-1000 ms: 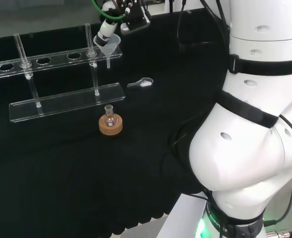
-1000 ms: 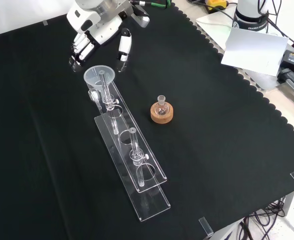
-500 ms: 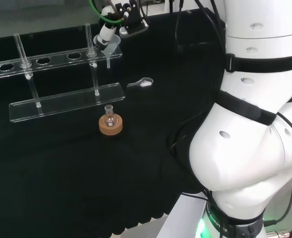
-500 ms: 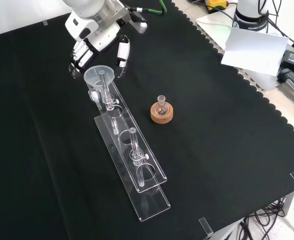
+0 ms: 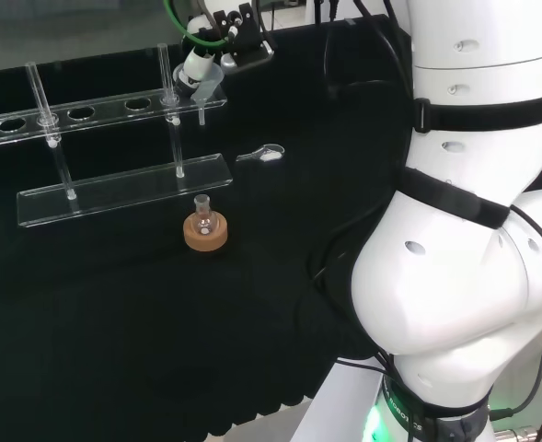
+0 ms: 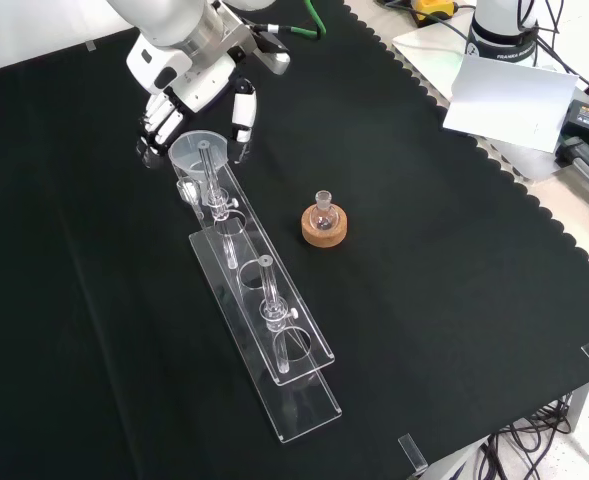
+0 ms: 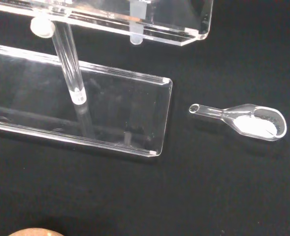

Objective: Pick up the funnel from the transparent funnel stand.

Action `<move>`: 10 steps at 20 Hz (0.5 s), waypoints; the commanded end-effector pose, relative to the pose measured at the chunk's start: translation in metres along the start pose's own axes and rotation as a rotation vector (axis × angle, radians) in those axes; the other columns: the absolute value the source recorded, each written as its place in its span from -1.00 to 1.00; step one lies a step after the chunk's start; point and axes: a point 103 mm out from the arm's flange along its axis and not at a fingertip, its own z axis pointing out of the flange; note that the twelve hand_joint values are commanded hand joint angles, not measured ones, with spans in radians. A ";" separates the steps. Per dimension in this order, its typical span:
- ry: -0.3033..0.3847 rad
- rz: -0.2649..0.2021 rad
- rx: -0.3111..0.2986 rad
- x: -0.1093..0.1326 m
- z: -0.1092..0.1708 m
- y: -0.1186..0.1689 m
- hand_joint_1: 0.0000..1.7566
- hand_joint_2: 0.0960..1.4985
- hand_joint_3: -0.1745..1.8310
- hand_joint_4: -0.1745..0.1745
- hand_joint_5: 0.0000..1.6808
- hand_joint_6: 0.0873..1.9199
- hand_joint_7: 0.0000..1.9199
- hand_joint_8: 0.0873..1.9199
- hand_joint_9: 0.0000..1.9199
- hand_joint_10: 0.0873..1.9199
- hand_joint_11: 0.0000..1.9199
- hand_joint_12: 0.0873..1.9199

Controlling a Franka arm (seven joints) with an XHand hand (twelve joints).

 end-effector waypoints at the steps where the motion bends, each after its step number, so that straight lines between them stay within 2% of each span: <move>1: -0.005 0.004 0.012 0.001 0.004 0.003 -0.29 0.17 -1.00 0.09 -0.81 -1.00 -1.00 -0.56 -0.77 -0.18 -0.55 0.46; 3: -0.004 0.001 0.014 0.002 0.006 0.005 -0.29 0.17 -1.00 0.09 -0.81 -1.00 -1.00 -0.56 -0.76 -0.17 -0.55 0.46; 10: 0.006 -0.004 -0.039 0.005 -0.006 -0.004 -0.29 0.17 -1.00 0.07 -0.79 -1.00 -1.00 -0.49 -0.70 -0.17 -0.52 0.45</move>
